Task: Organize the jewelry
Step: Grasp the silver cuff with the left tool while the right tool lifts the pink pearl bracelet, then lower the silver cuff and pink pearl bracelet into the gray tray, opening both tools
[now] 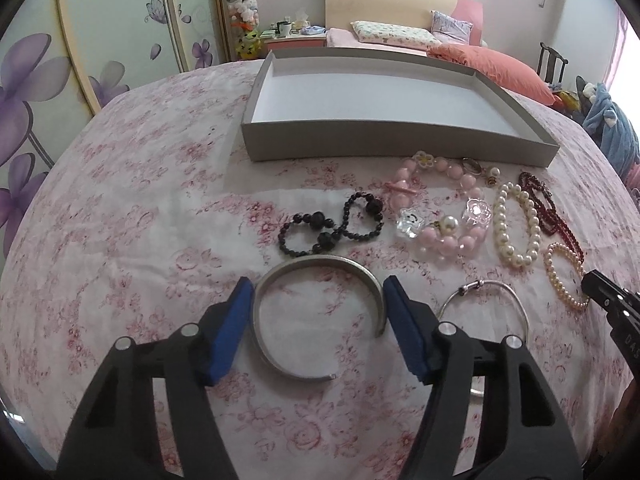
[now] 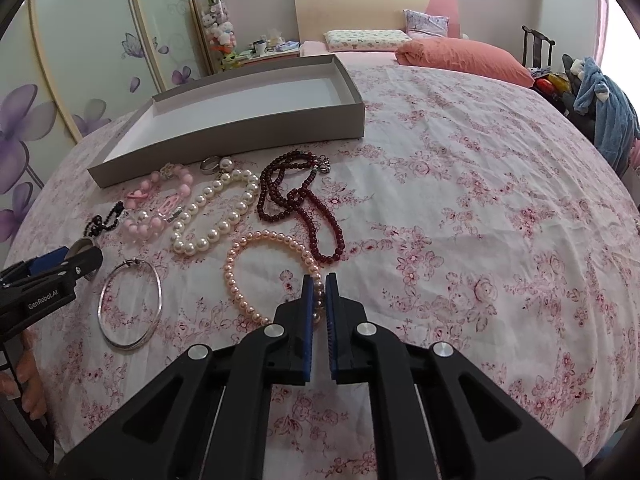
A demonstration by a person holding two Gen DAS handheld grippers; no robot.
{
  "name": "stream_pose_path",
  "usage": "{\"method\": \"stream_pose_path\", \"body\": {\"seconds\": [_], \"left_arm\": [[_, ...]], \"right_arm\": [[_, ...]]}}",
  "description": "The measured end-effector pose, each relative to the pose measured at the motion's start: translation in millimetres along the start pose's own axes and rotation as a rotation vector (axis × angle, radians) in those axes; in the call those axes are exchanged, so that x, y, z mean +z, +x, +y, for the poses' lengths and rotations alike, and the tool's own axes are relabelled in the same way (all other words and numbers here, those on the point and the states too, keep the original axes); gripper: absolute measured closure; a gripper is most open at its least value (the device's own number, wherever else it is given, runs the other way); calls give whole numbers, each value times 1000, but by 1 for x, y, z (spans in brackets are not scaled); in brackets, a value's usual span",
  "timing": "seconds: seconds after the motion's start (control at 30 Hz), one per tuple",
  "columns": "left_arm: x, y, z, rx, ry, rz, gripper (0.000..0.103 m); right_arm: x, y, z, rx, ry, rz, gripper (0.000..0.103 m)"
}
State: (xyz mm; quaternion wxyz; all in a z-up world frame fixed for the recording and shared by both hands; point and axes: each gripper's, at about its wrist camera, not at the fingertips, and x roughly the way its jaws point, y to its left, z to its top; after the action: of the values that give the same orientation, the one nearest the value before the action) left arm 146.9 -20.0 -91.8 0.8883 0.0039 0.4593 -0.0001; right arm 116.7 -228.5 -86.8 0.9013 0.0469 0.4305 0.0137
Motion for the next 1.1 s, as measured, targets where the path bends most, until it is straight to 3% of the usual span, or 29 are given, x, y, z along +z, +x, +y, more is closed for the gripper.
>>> {"method": "stream_pose_path", "body": {"seconds": [0.2,0.6,1.1], "left_arm": [[-5,-12,11,-17,-27,-32,38],[-7,-60,2,-14,-4,-185,38],[26,-106,2,40,7,-393,38]], "right_arm": [[5,-19,2,40,0,-71,96],[26,-54,21,116,-26,-213,97],[61,-84,44,175,-67,-381,97]]}}
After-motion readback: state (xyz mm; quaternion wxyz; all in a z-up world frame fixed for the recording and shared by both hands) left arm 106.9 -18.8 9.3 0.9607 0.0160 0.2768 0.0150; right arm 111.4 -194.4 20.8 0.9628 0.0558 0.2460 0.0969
